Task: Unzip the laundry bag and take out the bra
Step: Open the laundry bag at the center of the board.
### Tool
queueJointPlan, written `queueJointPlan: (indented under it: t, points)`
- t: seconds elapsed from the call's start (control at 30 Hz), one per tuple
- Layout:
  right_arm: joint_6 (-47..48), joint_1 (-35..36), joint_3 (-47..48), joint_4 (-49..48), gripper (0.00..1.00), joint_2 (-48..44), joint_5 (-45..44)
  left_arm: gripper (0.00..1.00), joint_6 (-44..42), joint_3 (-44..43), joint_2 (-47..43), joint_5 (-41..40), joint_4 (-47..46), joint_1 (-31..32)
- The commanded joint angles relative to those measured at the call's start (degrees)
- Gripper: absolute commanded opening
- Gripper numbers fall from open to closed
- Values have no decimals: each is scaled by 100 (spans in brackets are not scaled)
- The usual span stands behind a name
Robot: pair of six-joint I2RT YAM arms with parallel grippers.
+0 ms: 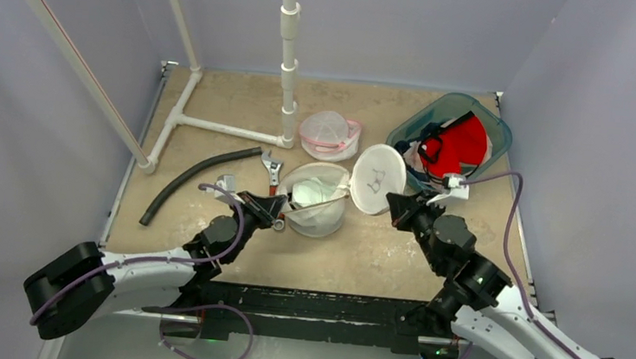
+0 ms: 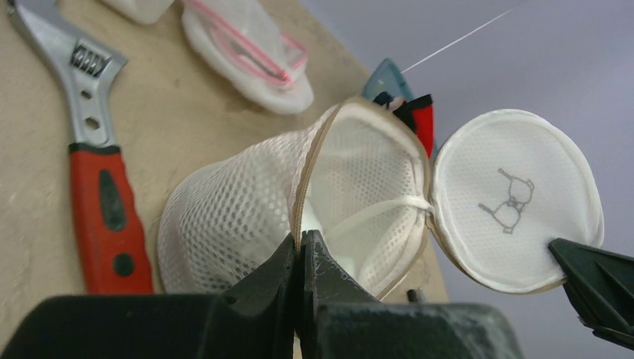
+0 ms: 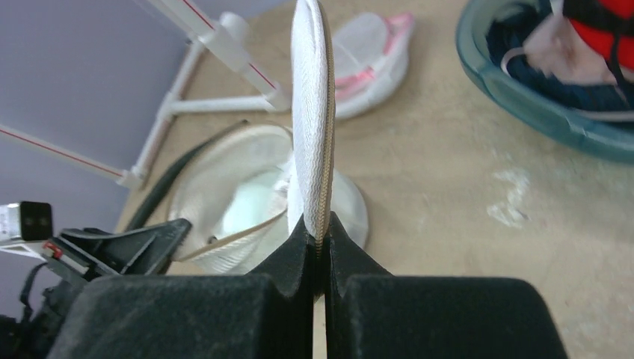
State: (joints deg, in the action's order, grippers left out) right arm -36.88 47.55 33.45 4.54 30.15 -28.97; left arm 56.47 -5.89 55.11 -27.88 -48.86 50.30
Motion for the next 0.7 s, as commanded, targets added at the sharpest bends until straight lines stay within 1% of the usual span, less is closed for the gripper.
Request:
queueJointPlan:
  t: [0.0,0.03,0.07,0.1,0.13,0.17,0.2,0.23,0.3,0.4,0.47,0.5,0.53,0.57,0.67]
  points:
    - [-713,-29,-422,432,0,-521,-469,0,248,288,257,-242,-540,95]
    - [-866,-34,-473,577,0,-620,-558,0,250,312,290,-213,-556,111]
    - [-1024,-33,-505,754,4,-731,-633,0,241,309,310,-151,-507,116]
    - [-1125,-31,-521,897,20,-831,-663,0,243,283,312,-120,-405,125]
    - [-1188,-34,-515,1019,46,-948,-676,0,259,249,289,-90,-232,126]
    - [-1247,-32,-478,1186,58,-1046,-686,0,282,220,239,-60,-75,128]
    - [-1274,-35,-418,1310,66,-1125,-701,0,311,194,180,-52,146,136]
    - [-1257,-26,-295,1403,71,-1174,-723,0,346,158,108,-51,309,130]
    - [-1135,-29,-35,1530,76,-1186,-755,0,361,101,-47,-49,588,130]
    - [-842,-34,493,1447,78,-1018,-826,0,397,-35,-205,-38,1074,135]
    - [-387,-28,781,1008,78,-799,-692,5,427,-149,-275,23,1402,134]
    - [-369,-24,936,990,78,-644,-597,7,439,-228,-311,42,1635,134]
    - [-294,-31,1067,871,78,-489,-425,10,448,-307,-350,59,1834,131]
    - [-93,-26,1133,648,77,-266,-157,17,476,-388,-413,69,2084,129]
    - [225,-29,1010,-174,75,326,838,31,510,-709,-756,3,3075,137]
